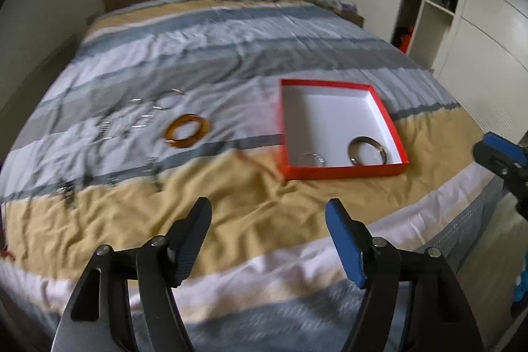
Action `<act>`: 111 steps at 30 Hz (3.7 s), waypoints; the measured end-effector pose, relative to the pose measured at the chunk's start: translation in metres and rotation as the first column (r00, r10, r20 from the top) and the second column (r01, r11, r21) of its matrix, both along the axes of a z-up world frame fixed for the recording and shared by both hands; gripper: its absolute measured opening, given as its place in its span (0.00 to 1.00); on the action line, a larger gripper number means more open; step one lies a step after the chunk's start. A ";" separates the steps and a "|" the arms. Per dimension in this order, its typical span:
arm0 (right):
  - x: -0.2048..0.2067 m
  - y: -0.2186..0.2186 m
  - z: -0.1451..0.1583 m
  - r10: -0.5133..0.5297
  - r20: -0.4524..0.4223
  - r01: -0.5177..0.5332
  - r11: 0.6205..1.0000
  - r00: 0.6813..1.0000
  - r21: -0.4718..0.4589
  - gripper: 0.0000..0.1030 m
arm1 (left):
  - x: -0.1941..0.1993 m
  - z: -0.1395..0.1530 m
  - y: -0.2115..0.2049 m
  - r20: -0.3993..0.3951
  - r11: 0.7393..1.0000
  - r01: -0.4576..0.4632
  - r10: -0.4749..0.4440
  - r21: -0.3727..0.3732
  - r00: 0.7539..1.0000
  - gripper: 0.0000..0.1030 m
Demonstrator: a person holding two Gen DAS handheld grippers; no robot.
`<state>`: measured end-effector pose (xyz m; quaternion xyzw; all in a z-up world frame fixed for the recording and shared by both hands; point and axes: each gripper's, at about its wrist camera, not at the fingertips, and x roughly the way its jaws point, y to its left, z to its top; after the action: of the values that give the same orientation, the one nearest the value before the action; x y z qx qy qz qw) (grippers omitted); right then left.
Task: Organize jewelry
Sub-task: 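Withdraw both grippers from the box back toward the jewelry, then grasp the beaded bracelet with the left gripper while the right gripper grasps the silver watch, then carry the bracelet and watch into the red box and release both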
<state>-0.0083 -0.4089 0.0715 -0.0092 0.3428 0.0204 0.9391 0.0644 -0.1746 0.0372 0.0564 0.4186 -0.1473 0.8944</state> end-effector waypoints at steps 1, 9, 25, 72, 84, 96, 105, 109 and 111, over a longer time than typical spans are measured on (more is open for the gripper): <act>-0.009 0.007 0.008 0.006 0.014 -0.006 1.000 1.000 -0.004 0.34 | -0.006 0.006 0.008 0.008 1.000 -0.009 0.009 -0.004 1.000 0.69; -0.056 0.061 0.051 0.063 0.111 -0.065 0.998 0.992 0.015 0.34 | -0.063 0.041 0.096 0.097 0.990 -0.140 0.141 -0.019 0.985 0.78; -0.025 0.137 0.027 0.243 0.108 -0.253 0.964 0.964 0.087 0.34 | -0.076 0.021 0.255 0.122 0.902 -0.428 0.432 -0.053 0.894 0.78; 0.259 0.284 -0.192 0.369 -0.363 -0.272 0.917 0.855 0.292 0.20 | 0.192 -0.138 0.308 -0.210 0.835 -0.537 0.551 0.123 0.808 0.20; 0.253 0.274 -0.158 0.395 -0.336 -0.282 0.898 0.855 0.339 0.19 | 0.183 -0.097 0.303 -0.234 0.843 -0.532 0.535 0.082 0.812 0.11; 0.237 0.221 -0.100 0.371 -0.278 -0.249 0.887 0.886 0.388 0.19 | 0.180 -0.030 0.242 -0.198 0.901 -0.426 0.434 0.082 0.879 0.11; 0.220 0.117 -0.065 0.227 -0.260 -0.126 0.927 0.939 0.352 0.08 | 0.186 0.002 0.123 -0.203 0.971 -0.236 0.237 0.029 0.950 0.11; 0.212 0.060 -0.062 0.142 -0.265 -0.052 0.945 0.954 0.321 0.08 | 0.190 0.004 0.060 -0.200 0.990 -0.143 0.140 -0.004 0.970 0.11; 0.209 0.034 -0.062 0.104 -0.264 -0.019 0.952 0.959 0.306 0.08 | 0.193 0.002 0.033 -0.199 0.994 -0.107 0.101 -0.018 0.975 0.11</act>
<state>0.2011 -0.3746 0.0092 0.1256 0.4631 0.1028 0.8713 0.2574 -0.1414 0.0394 0.0066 0.5055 -0.1111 0.8556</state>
